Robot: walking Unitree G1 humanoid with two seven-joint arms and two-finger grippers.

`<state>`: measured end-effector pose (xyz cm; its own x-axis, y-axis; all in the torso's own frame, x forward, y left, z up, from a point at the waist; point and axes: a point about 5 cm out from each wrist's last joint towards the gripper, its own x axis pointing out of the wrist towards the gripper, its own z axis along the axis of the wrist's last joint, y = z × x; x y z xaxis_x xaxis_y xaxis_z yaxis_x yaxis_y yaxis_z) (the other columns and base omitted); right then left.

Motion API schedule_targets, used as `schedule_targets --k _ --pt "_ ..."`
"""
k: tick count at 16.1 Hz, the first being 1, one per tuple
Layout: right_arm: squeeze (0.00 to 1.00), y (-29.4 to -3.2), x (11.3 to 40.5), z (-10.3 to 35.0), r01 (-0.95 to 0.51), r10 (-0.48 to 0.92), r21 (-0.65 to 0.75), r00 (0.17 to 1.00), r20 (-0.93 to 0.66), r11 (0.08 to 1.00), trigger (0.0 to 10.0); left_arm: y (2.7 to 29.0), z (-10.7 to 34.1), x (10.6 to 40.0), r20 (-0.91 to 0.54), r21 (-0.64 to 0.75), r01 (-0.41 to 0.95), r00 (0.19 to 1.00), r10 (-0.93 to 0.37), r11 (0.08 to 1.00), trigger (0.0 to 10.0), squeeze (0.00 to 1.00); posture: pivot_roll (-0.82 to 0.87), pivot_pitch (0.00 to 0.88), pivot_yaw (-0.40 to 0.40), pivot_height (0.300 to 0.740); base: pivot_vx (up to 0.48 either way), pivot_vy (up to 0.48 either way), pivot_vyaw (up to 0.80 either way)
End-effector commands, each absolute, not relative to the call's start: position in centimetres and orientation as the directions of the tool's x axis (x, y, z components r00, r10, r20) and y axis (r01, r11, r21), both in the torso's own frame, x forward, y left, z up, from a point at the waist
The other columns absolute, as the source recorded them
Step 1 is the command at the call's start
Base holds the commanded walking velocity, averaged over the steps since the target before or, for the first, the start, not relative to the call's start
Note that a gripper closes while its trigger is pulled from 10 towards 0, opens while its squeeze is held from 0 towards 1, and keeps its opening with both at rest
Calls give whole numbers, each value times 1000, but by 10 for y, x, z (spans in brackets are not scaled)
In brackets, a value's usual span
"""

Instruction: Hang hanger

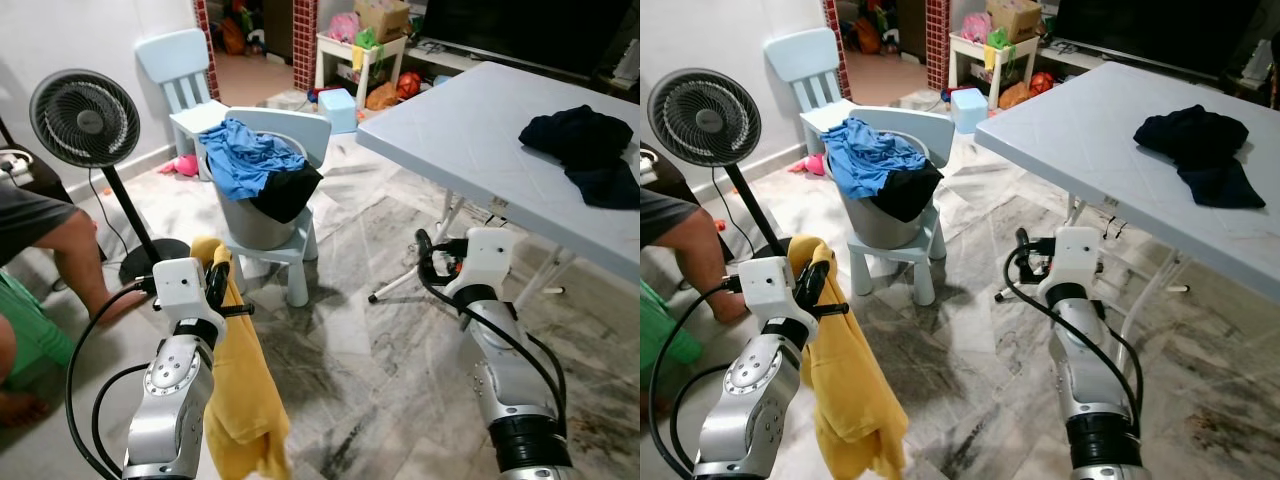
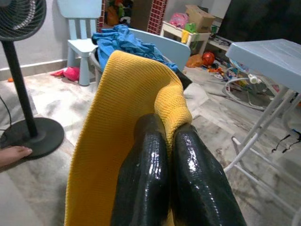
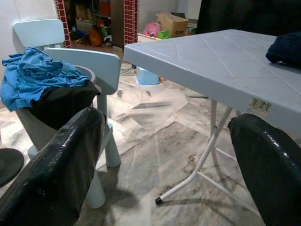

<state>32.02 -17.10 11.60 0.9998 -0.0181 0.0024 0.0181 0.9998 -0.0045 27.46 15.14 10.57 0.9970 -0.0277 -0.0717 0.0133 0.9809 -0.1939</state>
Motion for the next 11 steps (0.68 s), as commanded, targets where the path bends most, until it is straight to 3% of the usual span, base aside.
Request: schedule_targets --k 1,11 --pt "0 -173 322 117 28 -28 -8 1000 2 1000 10000 148 115 279 -35 -197 28 999 -35 980 10000 0 -42 0 -8 740 0 266 -800" --pt "0 -171 321 115 23 -23 0 1000 -2 1000 10000 146 113 279 -50 -215 31 998 -42 976 10000 0 -43 0 -8 740 0 306 -800"
